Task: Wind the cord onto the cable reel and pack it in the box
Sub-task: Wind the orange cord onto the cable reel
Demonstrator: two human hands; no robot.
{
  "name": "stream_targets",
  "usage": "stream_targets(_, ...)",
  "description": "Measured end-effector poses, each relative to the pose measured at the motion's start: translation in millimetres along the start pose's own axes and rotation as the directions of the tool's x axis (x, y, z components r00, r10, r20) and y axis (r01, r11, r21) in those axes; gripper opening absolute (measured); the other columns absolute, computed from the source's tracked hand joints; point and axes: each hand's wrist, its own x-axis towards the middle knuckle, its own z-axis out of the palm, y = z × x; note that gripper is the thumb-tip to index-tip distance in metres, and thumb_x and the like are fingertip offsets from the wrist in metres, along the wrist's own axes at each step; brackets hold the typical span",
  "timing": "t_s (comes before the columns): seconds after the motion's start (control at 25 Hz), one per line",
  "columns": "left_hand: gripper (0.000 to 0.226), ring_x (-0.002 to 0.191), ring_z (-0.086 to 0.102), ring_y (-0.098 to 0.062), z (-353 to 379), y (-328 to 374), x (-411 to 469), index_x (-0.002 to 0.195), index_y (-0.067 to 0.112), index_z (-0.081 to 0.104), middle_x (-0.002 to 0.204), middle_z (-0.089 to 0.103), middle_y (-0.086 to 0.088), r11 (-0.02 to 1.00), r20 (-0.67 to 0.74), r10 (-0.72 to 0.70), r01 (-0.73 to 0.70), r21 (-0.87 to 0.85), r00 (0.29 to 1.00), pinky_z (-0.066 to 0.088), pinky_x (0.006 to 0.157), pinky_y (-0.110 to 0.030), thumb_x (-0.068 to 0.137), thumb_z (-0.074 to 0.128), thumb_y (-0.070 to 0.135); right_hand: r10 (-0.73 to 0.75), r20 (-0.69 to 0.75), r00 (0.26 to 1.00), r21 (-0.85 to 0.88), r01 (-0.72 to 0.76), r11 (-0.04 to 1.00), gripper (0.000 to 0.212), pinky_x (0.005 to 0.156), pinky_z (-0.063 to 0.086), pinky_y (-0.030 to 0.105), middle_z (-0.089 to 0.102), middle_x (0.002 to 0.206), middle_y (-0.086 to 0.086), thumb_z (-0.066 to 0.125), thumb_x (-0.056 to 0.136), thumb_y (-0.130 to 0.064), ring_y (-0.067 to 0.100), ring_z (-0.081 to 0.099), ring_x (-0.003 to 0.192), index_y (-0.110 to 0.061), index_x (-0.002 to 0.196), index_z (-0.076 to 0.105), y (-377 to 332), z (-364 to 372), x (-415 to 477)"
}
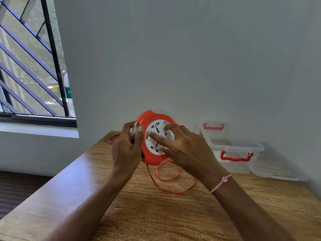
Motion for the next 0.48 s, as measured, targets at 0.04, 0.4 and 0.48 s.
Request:
stream_targets(0.04, 0.051, 0.071, 0.076, 0.000, 0.5, 0.1, -0.4, 0.127, 0.029, 0.054, 0.085, 0.070, 0.019, 1.000, 0.006, 0.003, -0.003, 0.002, 1.000, 0.064, 0.056, -0.028, 0.097, 0.038, 0.067, -0.011, 0.007, 1.000, -0.030, 0.012, 0.999, 0.076, 0.072, 0.063, 0.042, 0.060, 0.141, 0.019, 0.074, 0.092, -0.040, 0.035, 0.067, 0.118, -0.034, 0.158, 0.037, 1.9, -1.1, -0.4)
stream_targets(0.4, 0.062, 0.078, 0.074, 0.005, -1.0, 7.0, -2.7, 0.126, 0.030, 0.055, 0.089, 0.068, 0.026, 0.999, 0.011, 0.042, -0.042, 0.024, 0.999, 0.065, 0.059, -0.028, 0.094, 0.033, 0.080, -0.101, -0.109, 0.989, -0.040, 0.097, 0.994, 0.076, 0.067, 0.064, 0.041, 0.074, 0.118, 0.020, 0.090, 0.075, -0.042, 0.034, 0.076, 0.097, -0.032, 0.144, 0.060, 9.9, -6.4, 1.4)
stream_targets(0.48, 0.064, 0.078, 0.074, 0.004, 0.3, 7.3, -5.3, 0.124, 0.029, 0.056, 0.086, 0.068, 0.024, 0.997, 0.007, 0.062, -0.063, 0.042, 0.998, 0.066, 0.059, -0.031, 0.095, 0.032, 0.080, -0.072, -0.167, 0.983, 0.032, 0.079, 0.996, 0.065, 0.065, 0.063, 0.038, 0.078, 0.106, 0.016, 0.087, 0.078, -0.045, 0.032, 0.078, 0.087, -0.028, 0.137, 0.066, 8.8, -5.9, 1.2)
